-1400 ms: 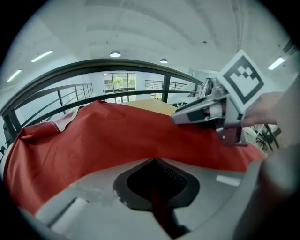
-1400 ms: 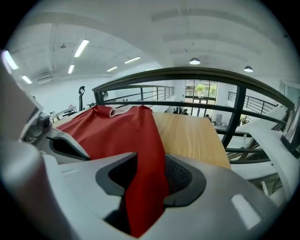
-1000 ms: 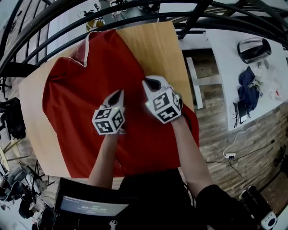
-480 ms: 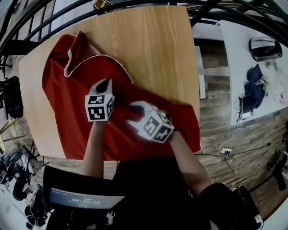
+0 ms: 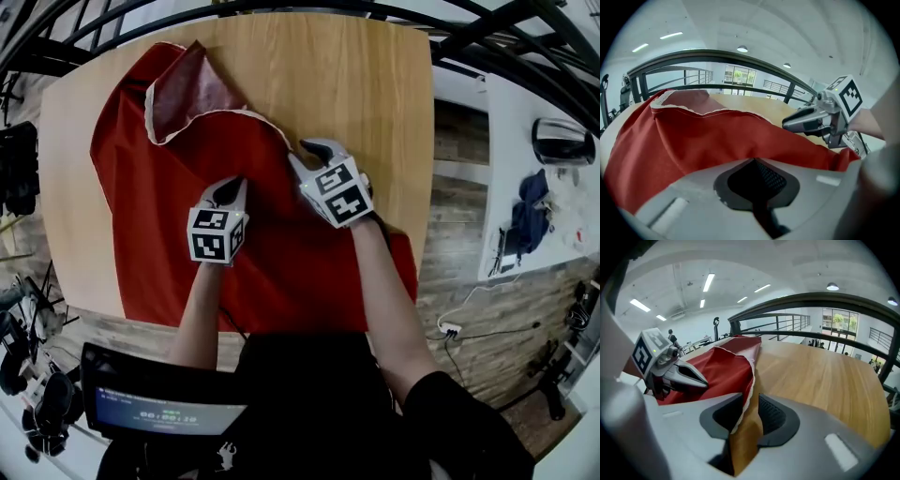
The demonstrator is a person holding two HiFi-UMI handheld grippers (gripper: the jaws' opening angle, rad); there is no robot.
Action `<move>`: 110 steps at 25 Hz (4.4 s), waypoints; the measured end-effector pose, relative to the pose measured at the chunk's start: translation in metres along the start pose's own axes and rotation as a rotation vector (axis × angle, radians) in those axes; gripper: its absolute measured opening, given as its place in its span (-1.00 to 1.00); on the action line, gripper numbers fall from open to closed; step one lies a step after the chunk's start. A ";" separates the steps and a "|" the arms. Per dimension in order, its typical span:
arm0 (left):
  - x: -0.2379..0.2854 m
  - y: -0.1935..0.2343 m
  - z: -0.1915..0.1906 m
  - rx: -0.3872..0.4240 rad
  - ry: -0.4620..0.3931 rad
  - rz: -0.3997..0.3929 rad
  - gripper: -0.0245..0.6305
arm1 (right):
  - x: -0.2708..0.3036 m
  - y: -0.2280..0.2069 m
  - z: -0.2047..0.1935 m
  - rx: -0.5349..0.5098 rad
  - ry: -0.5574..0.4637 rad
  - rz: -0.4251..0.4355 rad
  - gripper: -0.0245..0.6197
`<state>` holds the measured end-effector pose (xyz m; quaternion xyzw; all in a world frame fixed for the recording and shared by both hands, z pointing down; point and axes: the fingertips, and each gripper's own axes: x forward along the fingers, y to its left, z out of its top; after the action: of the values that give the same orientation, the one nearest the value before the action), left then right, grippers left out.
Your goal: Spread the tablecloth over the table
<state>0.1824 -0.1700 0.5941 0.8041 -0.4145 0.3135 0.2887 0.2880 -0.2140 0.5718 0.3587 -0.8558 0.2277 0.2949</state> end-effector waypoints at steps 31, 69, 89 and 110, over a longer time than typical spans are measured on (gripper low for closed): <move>0.039 -0.055 0.056 0.131 -0.060 -0.028 -0.91 | -0.063 -0.115 0.003 -0.178 0.027 -0.331 -0.73; 0.102 -0.069 0.094 0.255 -0.041 0.000 -0.83 | -0.147 -0.249 -0.028 0.165 -0.164 -0.462 -0.53; -0.070 -0.307 -0.181 0.528 0.154 -0.391 -0.91 | -0.337 0.099 -0.359 0.427 -0.045 -0.626 -0.80; -0.139 -0.220 -0.202 0.298 -0.013 -0.091 -0.92 | -0.261 0.179 -0.262 -0.102 -0.125 -0.299 -0.79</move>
<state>0.2510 0.1516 0.5741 0.8580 -0.3287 0.3527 0.1774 0.3917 0.1827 0.5547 0.4800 -0.8200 0.1149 0.2898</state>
